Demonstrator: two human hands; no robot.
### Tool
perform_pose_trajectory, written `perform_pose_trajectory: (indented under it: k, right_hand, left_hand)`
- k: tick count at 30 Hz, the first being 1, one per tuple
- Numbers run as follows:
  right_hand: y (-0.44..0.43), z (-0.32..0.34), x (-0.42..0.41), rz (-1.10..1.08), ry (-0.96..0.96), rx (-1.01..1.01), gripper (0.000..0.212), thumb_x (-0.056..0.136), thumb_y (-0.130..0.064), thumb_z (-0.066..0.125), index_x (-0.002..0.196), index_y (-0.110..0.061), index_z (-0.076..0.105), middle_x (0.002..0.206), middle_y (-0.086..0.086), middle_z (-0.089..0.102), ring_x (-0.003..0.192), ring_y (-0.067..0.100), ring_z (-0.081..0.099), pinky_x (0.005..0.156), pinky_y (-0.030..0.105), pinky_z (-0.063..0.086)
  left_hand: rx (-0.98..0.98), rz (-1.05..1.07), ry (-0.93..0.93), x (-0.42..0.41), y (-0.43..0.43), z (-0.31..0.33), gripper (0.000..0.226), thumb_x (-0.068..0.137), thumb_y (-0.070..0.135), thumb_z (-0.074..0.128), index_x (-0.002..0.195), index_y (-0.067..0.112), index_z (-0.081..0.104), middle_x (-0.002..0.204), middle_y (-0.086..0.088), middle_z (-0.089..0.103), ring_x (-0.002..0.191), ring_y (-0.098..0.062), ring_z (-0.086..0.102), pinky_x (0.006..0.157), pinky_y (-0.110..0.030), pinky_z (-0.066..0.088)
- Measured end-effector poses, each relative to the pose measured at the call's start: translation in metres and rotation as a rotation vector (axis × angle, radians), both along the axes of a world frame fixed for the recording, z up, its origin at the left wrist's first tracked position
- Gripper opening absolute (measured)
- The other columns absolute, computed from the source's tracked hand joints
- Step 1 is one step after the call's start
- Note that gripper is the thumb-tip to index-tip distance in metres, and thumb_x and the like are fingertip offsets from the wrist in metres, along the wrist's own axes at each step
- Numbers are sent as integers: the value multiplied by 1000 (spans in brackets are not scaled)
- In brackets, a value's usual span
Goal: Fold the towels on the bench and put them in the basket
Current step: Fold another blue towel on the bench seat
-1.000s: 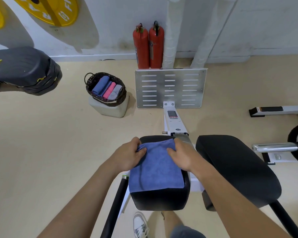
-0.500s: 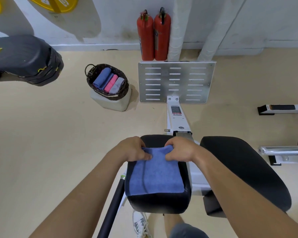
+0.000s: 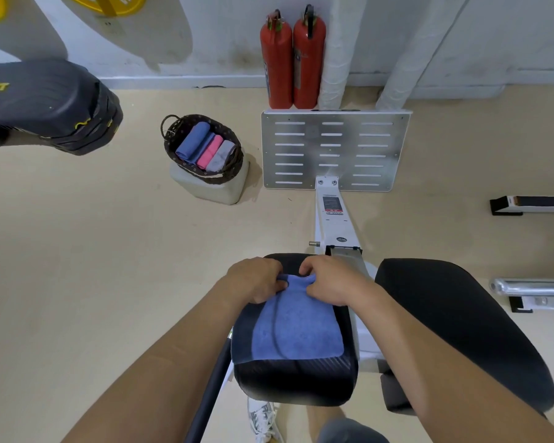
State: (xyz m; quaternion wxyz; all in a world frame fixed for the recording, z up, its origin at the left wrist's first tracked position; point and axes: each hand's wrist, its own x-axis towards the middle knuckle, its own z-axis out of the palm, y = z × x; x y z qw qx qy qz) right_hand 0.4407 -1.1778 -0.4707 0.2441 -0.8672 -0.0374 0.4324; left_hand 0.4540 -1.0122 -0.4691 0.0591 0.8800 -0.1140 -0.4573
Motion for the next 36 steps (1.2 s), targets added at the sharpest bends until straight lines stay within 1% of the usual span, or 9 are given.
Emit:
perform_pose_trajectory:
  k: [5, 10, 13, 17, 20, 23, 27, 30, 36]
  right_hand:
    - [1, -3, 7, 86, 119, -12, 12, 78, -9, 53, 71, -19, 58, 69, 1, 50, 66, 19, 46, 54, 27, 35]
    - [-2, 0, 14, 161, 150, -15, 28, 82, -16, 58, 109, -16, 64, 101, 3, 64, 84, 19, 57, 61, 25, 42]
    - [-2, 0, 20, 165, 185, -6, 22, 80, -16, 61, 101, -14, 67, 89, 1, 61, 75, 17, 53, 54, 23, 36]
    - [-4, 13, 19, 79, 165, 48, 9, 77, -18, 60, 86, -17, 63, 73, -6, 52, 63, 10, 46, 54, 22, 35]
    - [-13, 38, 20, -2, 28, 119, 13, 77, -16, 60, 90, -19, 60, 79, -8, 54, 69, 11, 50, 57, 22, 39]
    - [-24, 77, 19, -111, -248, 233, 23, 74, -12, 61, 90, -26, 54, 83, -9, 57, 73, 16, 54, 63, 28, 46]
    - [-28, 107, -9, 22, -660, 116, 53, 76, -13, 64, 126, -25, 53, 106, -8, 60, 87, 17, 59, 75, 28, 47]
    - [-21, 81, -46, 198, -866, -46, 59, 58, -17, 78, 116, -18, 66, 96, -1, 65, 81, 23, 64, 66, 36, 52]
    - [-9, 28, -120, 243, -781, -53, 60, 49, -24, 81, 108, -19, 70, 83, -4, 59, 77, 18, 59, 64, 30, 51]
  left_hand:
    - [-77, 98, 17, -6, 9, -8, 32, 91, 42, 52, 113, 20, 54, 109, -3, 56, 98, -21, 54, 86, -37, 47]
    - [-135, 136, 43, -8, 15, -12, 35, 91, 44, 55, 117, 21, 56, 112, 0, 60, 98, -18, 55, 88, -33, 45]
    - [-137, 163, 90, -7, 18, -15, 30, 89, 49, 54, 103, 23, 55, 100, 3, 62, 93, -18, 57, 89, -40, 46]
    - [-196, 166, 81, -11, 23, -8, 30, 91, 48, 52, 82, 20, 48, 79, 2, 54, 74, -18, 50, 67, -30, 40]
    - [-316, 235, -12, -11, 26, 19, 24, 91, 41, 56, 97, 18, 50, 83, 2, 58, 73, -16, 51, 62, -25, 38]
    - [-458, 229, -373, -8, 29, 61, 22, 87, 31, 63, 107, 26, 57, 91, 6, 67, 82, -17, 57, 71, -30, 45]
    - [-509, 7, -847, -22, 30, 92, 27, 78, 27, 50, 104, 29, 58, 94, 8, 68, 81, -21, 56, 65, -36, 47]
    - [-415, -131, -817, -50, 29, 71, 37, 73, 27, 46, 108, 24, 55, 98, 2, 63, 81, -25, 55, 60, -34, 45]
    - [-247, -361, -731, -113, 30, 18, 60, 57, 30, 73, 116, 23, 64, 91, 0, 63, 72, -22, 59, 57, -27, 44]
